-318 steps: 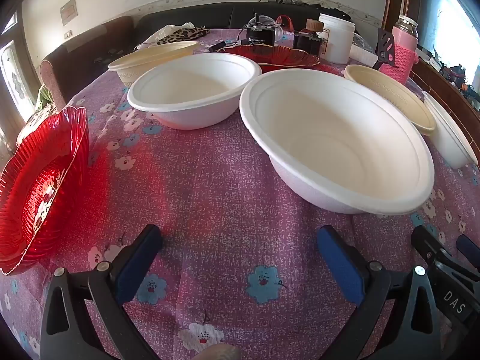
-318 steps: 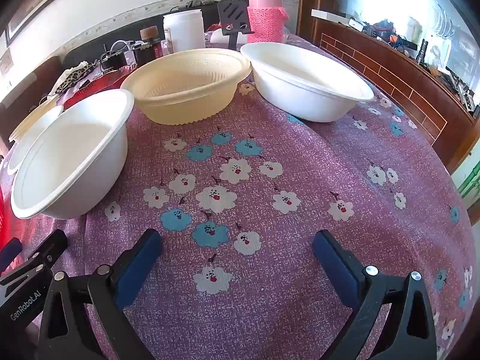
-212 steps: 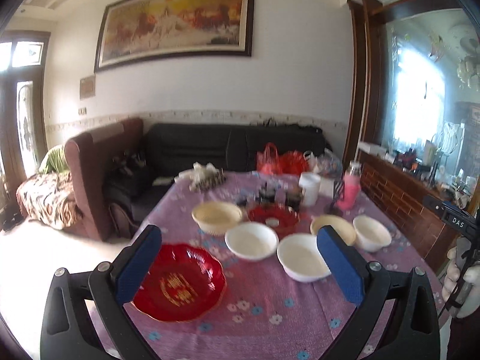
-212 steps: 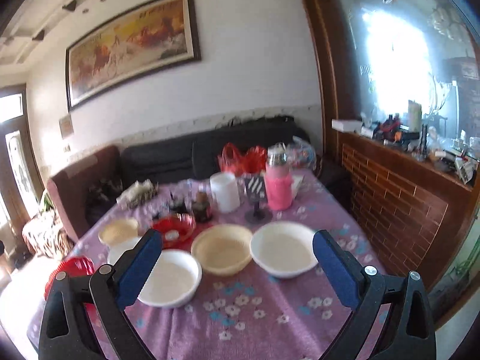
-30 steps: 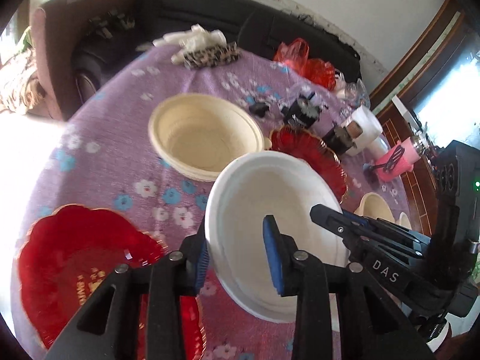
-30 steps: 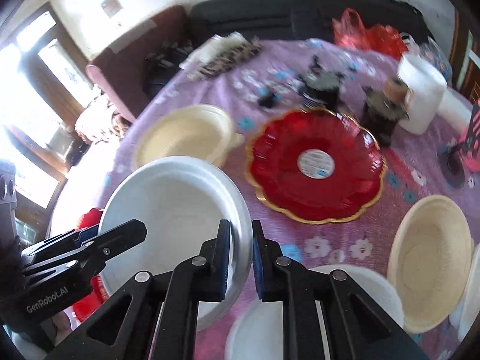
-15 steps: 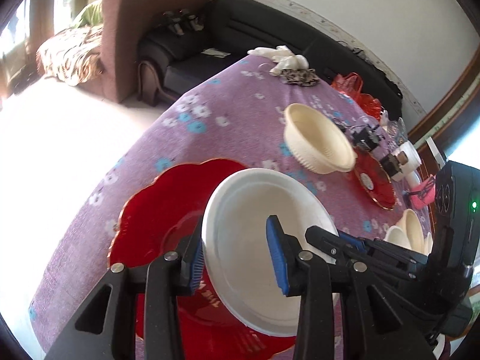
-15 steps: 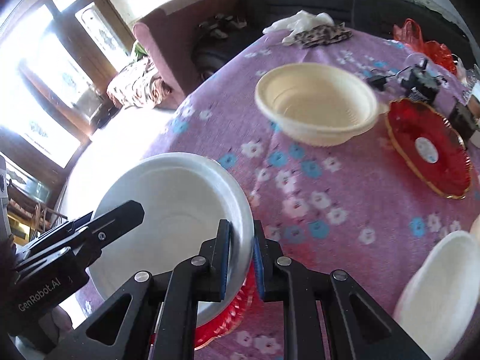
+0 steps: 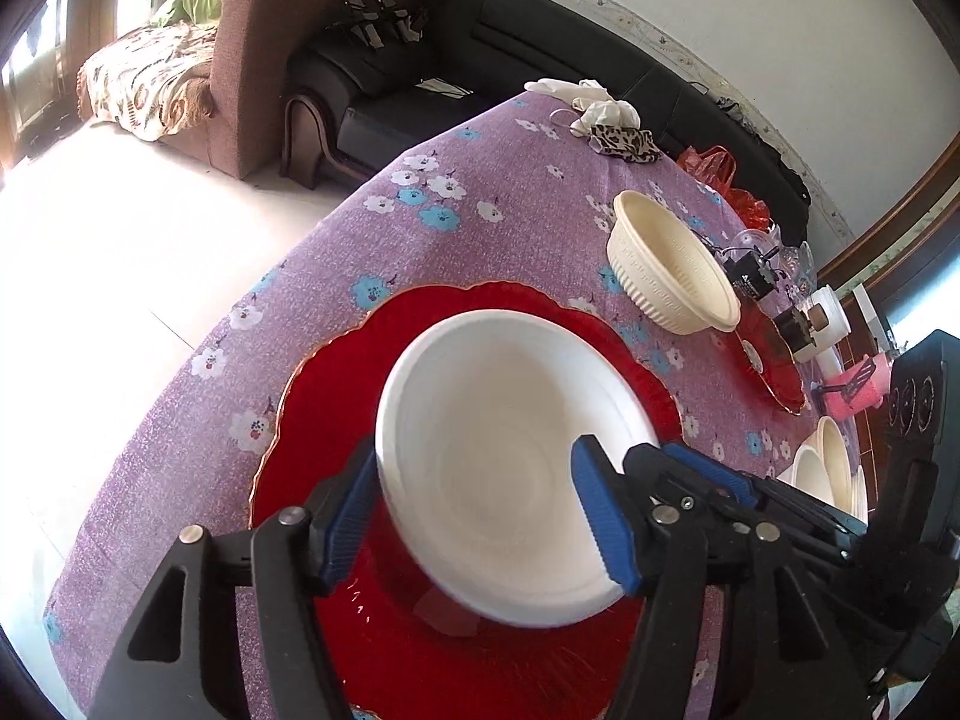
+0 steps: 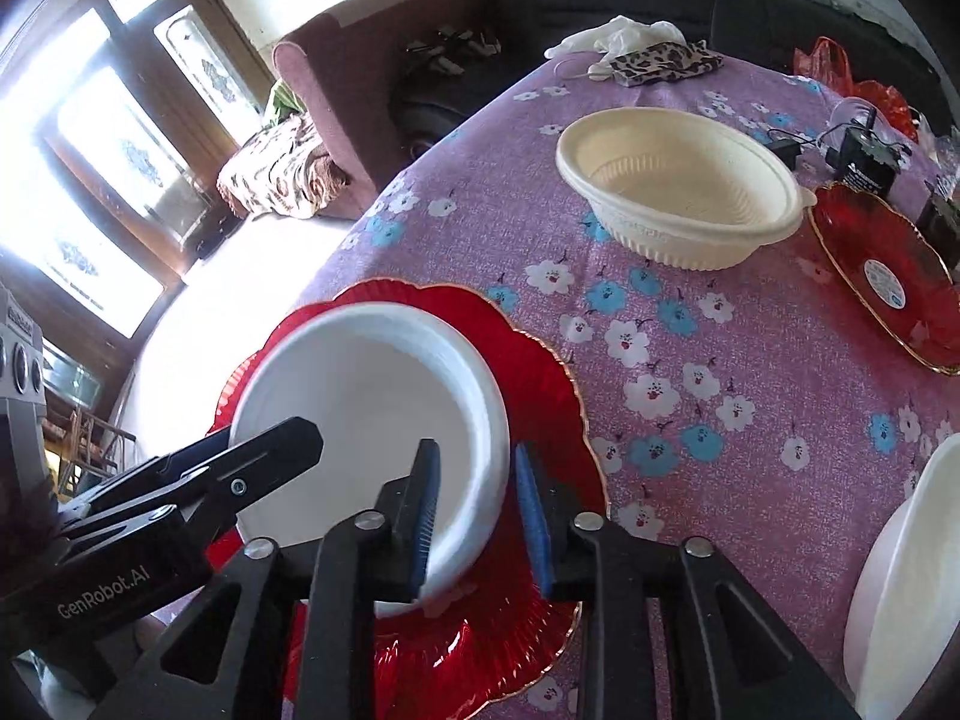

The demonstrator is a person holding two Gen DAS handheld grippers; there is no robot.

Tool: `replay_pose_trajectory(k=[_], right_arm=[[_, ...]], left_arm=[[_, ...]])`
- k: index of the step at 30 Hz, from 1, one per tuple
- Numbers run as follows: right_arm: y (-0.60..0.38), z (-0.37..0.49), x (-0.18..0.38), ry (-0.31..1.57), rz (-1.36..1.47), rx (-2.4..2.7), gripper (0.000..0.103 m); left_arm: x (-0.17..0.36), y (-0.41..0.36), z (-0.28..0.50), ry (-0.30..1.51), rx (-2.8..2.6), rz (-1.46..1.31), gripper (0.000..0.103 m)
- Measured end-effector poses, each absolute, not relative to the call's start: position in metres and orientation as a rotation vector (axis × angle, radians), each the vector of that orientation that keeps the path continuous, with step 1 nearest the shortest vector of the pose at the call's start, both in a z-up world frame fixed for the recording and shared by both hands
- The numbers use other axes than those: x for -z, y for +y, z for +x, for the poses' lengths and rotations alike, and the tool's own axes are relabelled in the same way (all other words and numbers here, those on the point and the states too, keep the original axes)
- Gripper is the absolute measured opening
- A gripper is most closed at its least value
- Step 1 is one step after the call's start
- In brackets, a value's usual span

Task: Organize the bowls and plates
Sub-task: 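Lower the white bowl onto the red plate and open both grippers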

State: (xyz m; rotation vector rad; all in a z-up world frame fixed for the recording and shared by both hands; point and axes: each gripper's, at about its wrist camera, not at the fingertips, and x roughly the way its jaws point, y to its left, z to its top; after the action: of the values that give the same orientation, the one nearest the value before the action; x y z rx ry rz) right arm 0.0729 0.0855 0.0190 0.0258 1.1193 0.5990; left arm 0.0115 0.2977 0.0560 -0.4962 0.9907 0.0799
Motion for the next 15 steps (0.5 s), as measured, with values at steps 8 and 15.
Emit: replay_pose_trajectory(k=[8,15], right_arm=[[0.030,0.060,-0.038,1.081,0.127,-0.583,0.034],[-0.080,0.042,-0.066,0.964,0.265,-0.455,0.050]], left_arm=[[-0.072,0.291,-0.003,0.957,-0.082,-0.458,0.067],[-0.111,0.245,-0.015,0.867,0.019,-0.372,0.077]])
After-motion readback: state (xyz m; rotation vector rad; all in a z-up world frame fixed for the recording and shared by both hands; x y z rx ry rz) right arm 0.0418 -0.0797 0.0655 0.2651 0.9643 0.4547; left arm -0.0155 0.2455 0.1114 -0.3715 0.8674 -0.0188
